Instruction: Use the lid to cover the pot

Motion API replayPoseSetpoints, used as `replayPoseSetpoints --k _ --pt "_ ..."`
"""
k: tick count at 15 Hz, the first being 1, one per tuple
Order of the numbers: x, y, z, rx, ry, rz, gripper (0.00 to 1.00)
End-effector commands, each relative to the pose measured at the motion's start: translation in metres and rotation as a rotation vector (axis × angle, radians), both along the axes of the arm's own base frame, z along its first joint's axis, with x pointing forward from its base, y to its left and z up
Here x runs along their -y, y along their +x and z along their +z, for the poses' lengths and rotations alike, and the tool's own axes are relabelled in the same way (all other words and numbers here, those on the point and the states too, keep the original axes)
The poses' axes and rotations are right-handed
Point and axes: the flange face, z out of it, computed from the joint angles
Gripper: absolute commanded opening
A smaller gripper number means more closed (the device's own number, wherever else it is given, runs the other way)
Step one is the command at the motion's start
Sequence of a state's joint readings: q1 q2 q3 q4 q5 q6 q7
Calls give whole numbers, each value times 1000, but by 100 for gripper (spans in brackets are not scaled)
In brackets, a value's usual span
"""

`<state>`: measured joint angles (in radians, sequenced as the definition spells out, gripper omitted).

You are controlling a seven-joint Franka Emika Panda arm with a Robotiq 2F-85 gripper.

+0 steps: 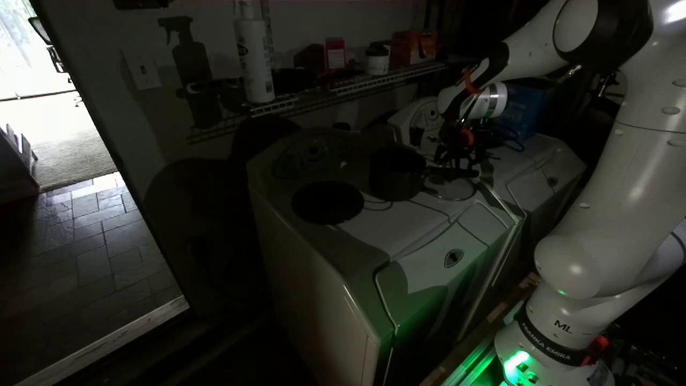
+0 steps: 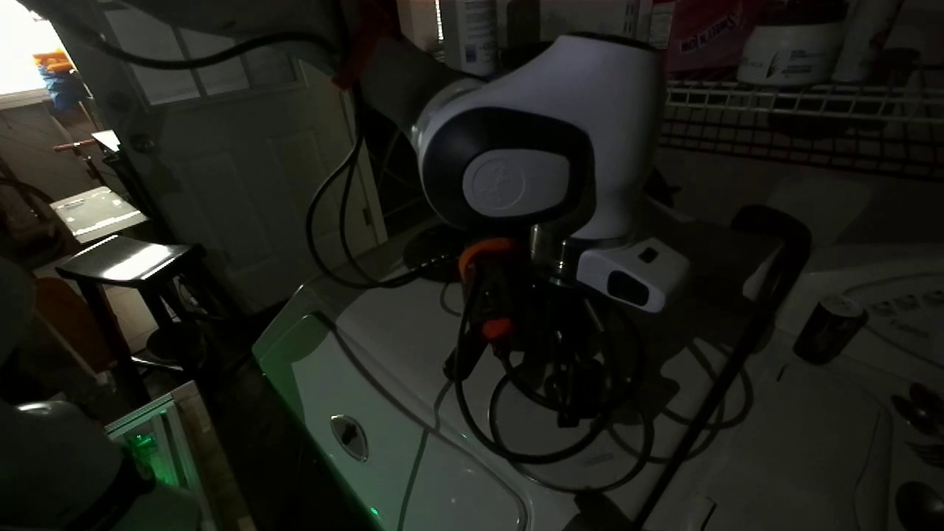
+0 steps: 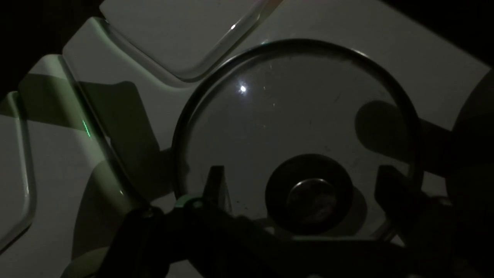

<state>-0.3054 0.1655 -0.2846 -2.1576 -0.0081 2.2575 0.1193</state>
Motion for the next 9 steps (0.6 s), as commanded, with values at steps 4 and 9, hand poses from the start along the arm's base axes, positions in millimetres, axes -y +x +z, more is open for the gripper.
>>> replayPoseSetpoints --k 4,9 --pt "2 14 -7 17 -3 12 100" --pt "0 19 -13 12 1 15 74"
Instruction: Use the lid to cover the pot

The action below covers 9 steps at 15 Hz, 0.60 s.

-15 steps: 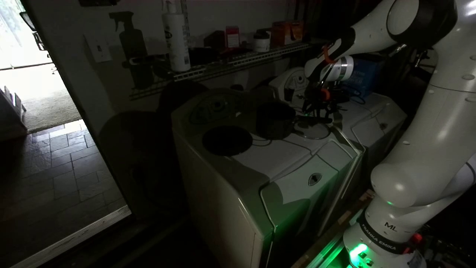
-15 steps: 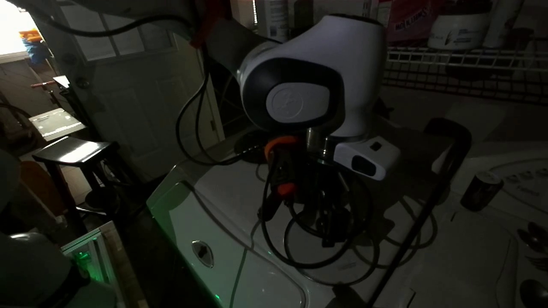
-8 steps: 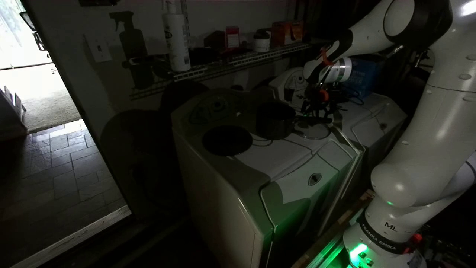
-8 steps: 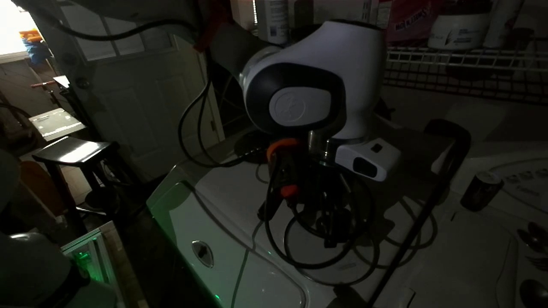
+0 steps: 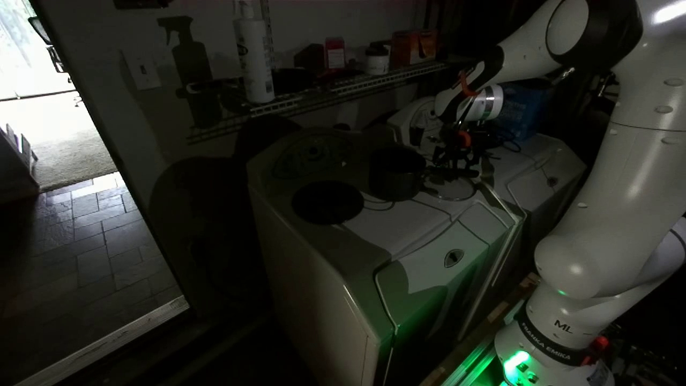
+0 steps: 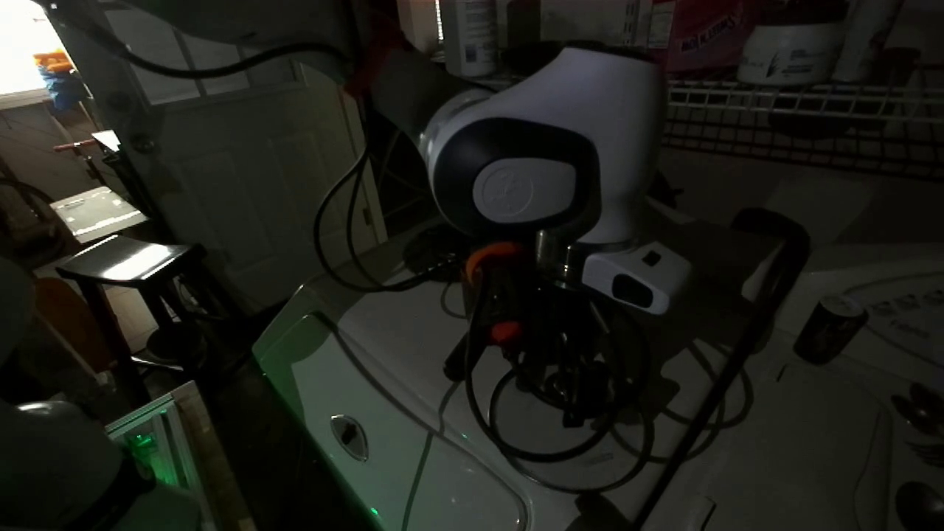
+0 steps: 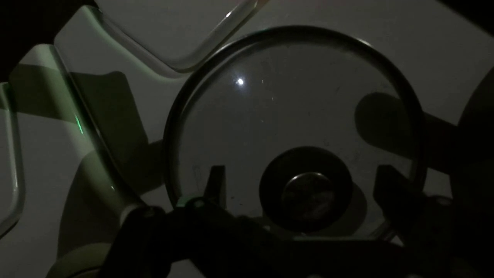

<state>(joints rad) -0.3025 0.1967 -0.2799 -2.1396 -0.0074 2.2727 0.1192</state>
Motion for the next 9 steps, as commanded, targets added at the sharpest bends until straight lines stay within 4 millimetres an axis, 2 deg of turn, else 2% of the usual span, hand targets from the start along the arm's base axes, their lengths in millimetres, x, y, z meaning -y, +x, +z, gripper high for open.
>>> replayPoseSetpoints --k 1,5,6,9 --pt "0 12 -6 13 8 8 68" --pt "-1 15 -9 11 7 14 38" --pt "-1 16 -8 11 5 16 34" --pt "-1 18 -7 11 2 20 34"
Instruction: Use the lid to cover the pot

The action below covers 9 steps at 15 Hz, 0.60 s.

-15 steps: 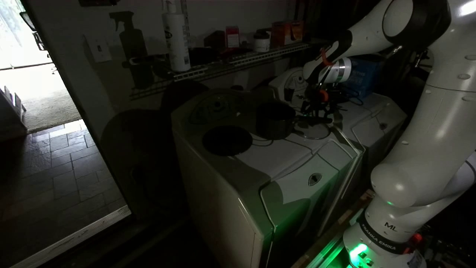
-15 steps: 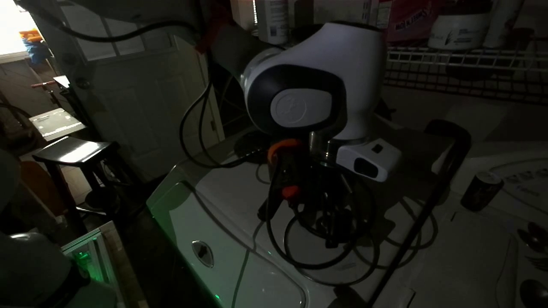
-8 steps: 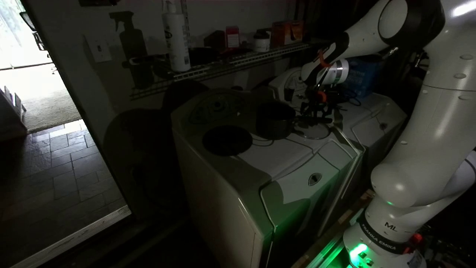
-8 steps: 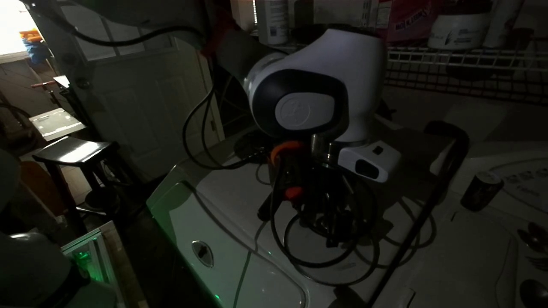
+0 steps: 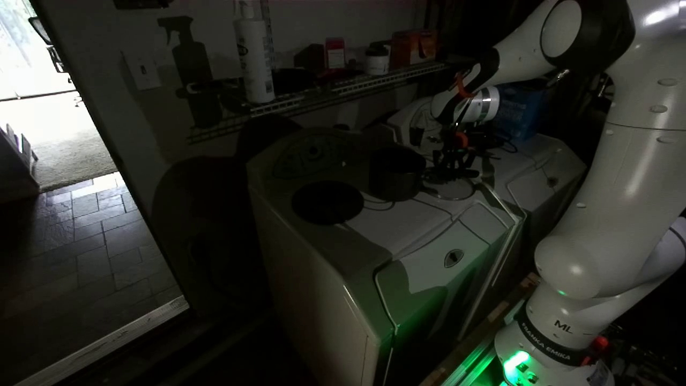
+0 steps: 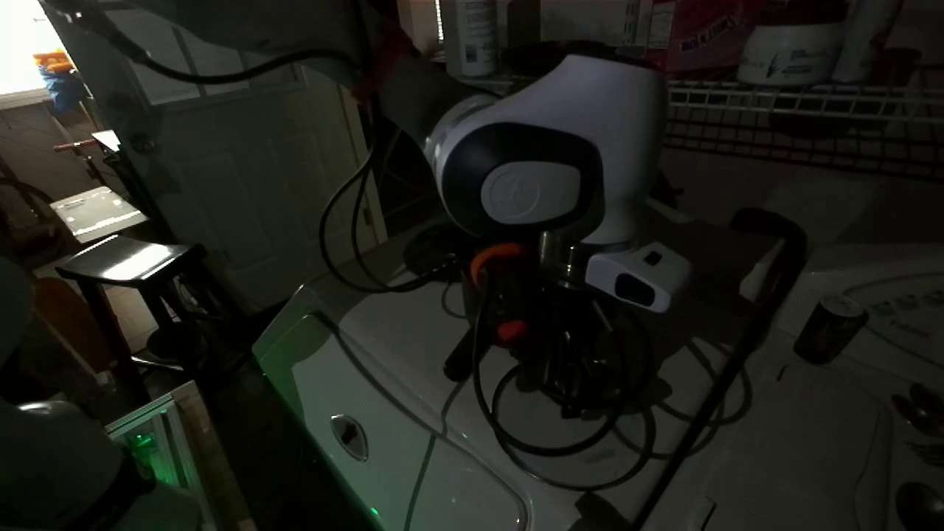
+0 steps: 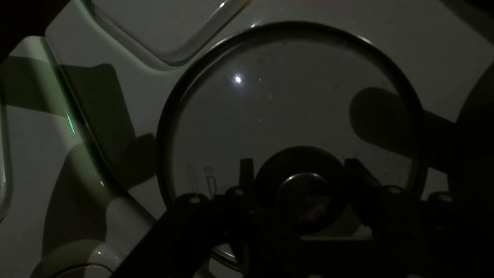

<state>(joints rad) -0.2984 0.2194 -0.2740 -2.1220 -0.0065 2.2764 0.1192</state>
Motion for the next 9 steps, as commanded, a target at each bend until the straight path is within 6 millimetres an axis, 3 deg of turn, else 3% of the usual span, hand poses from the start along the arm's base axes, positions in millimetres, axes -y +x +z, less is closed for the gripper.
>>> replayPoseSetpoints --k 1,9 --pt "2 10 0 15 4 10 34" --pt "11 15 34 27 -34 44 34"
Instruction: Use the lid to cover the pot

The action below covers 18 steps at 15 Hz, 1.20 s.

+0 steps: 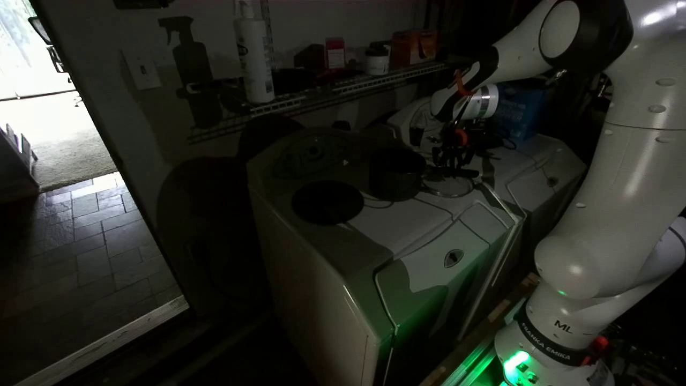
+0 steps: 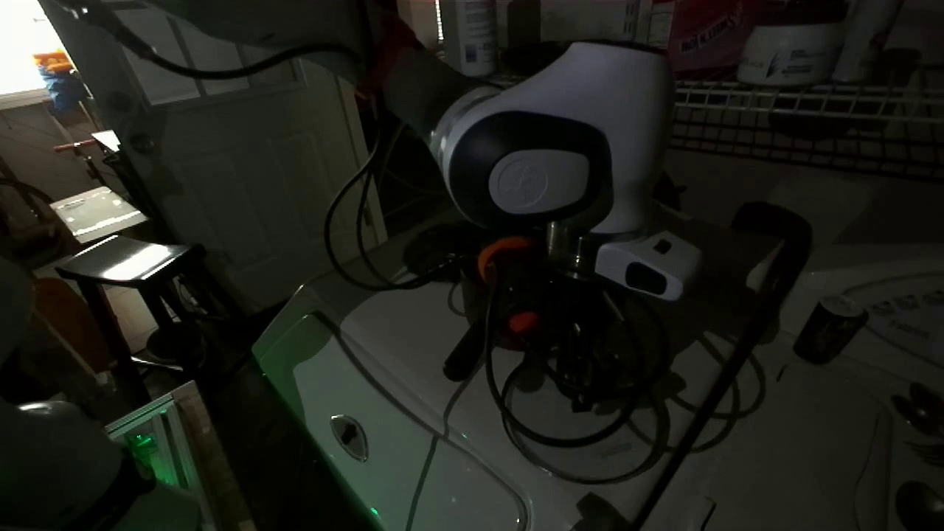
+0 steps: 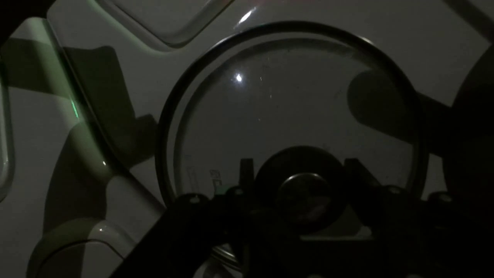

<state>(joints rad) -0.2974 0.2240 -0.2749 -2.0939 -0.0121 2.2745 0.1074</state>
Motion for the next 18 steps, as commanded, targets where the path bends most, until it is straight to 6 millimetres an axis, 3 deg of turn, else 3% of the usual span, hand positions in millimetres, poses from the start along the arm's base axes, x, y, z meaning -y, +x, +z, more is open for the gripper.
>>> replayPoseSetpoints --k 1,6,10,18 --pt "10 9 32 18 -28 28 34" --pt "21 16 63 26 -74 55 34" --pt "27 27 103 59 -110 87 34" --pt "12 58 178 156 -109 170 34"
